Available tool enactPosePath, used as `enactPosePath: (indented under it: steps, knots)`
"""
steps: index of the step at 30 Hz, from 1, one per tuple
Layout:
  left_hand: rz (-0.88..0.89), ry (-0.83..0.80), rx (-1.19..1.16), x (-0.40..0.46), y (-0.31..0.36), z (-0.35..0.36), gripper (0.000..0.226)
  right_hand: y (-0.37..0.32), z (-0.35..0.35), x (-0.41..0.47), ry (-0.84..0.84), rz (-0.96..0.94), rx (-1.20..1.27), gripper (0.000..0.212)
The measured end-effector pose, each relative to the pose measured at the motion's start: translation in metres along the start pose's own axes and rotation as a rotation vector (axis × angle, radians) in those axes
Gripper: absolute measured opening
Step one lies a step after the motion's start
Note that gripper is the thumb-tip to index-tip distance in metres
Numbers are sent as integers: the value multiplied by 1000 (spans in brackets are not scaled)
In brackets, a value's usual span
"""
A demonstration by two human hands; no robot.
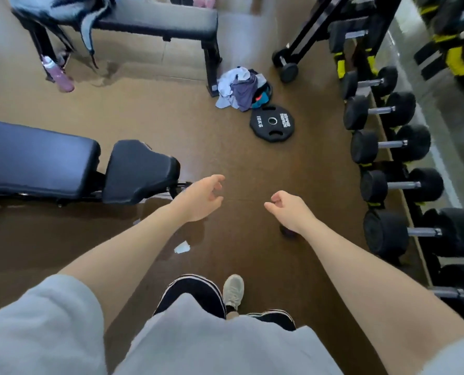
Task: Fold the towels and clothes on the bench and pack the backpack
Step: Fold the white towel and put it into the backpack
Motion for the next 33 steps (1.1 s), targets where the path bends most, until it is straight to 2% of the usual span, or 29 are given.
enactPosePath:
  steps: [9,13,17,21,27,33]
  knots:
    - [-249,238,-130,116,-69,-96,52,-112,-44,162,-178,-306,-133,45]
    - [-294,321,-148,193,-105,-148,50,-150,-79,242,-227,-349,-162,46]
    - [-331,242,-130,280,-111,-204,52,-179,-139,328,-244,-311,-176,44]
    - [-274,155,-68,381,-95,-252,52,-191,-211,418,-164,-238,-102,44]
    - [-153,91,-20,506,-71,-292,52,-181,-279,534,-61,-94,-60,42]
    - [-153,48,-2,636,-74,-338,51,-195,-343,663,-45,-66,-96,39]
Point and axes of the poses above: each hand's wrist, its own x-axis towards the middle knuckle, its own z-axis out of the palm, y = z × x, the point moved 3 cm from there along x, towards the middle knuckle
